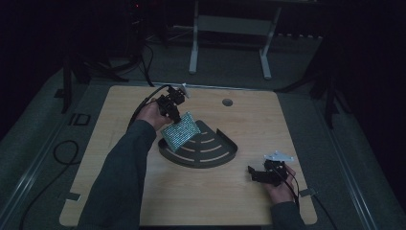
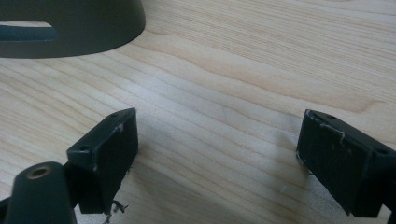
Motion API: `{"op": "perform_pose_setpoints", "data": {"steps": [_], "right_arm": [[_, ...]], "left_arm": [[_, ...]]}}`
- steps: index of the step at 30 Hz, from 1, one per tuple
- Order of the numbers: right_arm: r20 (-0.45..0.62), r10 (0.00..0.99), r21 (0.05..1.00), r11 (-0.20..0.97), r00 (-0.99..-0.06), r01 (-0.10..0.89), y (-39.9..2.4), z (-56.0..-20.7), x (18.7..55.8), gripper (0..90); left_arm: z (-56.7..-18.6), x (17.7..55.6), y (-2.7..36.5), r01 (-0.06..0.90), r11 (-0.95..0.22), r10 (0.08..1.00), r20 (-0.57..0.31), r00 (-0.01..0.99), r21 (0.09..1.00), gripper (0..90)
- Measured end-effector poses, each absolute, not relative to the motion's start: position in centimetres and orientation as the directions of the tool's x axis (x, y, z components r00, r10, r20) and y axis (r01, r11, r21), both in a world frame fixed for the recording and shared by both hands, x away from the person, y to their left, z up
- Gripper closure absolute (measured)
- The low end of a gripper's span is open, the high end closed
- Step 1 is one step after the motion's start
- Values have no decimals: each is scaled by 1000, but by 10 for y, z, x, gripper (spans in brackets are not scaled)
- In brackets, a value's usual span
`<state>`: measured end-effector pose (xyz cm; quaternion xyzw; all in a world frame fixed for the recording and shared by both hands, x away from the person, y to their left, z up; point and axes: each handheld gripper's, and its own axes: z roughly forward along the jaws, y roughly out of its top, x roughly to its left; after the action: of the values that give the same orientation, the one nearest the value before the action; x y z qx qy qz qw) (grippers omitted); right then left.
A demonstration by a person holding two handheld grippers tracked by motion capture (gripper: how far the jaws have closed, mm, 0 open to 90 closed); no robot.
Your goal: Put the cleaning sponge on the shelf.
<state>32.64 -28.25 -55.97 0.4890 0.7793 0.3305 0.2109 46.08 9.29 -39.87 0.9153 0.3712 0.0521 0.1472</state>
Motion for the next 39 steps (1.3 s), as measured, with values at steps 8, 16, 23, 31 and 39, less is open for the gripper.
{"op": "perform_pose_setpoints", "data": {"steps": [8,16,23,31,39], "right_arm": [[-8,901,722,306,-435,621,-283,-560,327,123],[-7,901,722,306,-435,621,-283,-560,327,124],[-6,901,721,305,-435,622,-283,-560,327,124],[-5,901,721,304,-434,623,-282,-560,327,124],[-5,901,721,304,-434,623,-282,-560,327,123]], "left_arm": [[-402,462,87,658,-691,690,-1,724,298,900],[-406,464,80,649,-709,680,23,733,275,900],[-410,464,75,656,-712,686,43,727,251,900],[-413,464,73,670,-703,700,66,711,239,900],[-418,465,70,669,-710,699,95,709,221,899]]}}
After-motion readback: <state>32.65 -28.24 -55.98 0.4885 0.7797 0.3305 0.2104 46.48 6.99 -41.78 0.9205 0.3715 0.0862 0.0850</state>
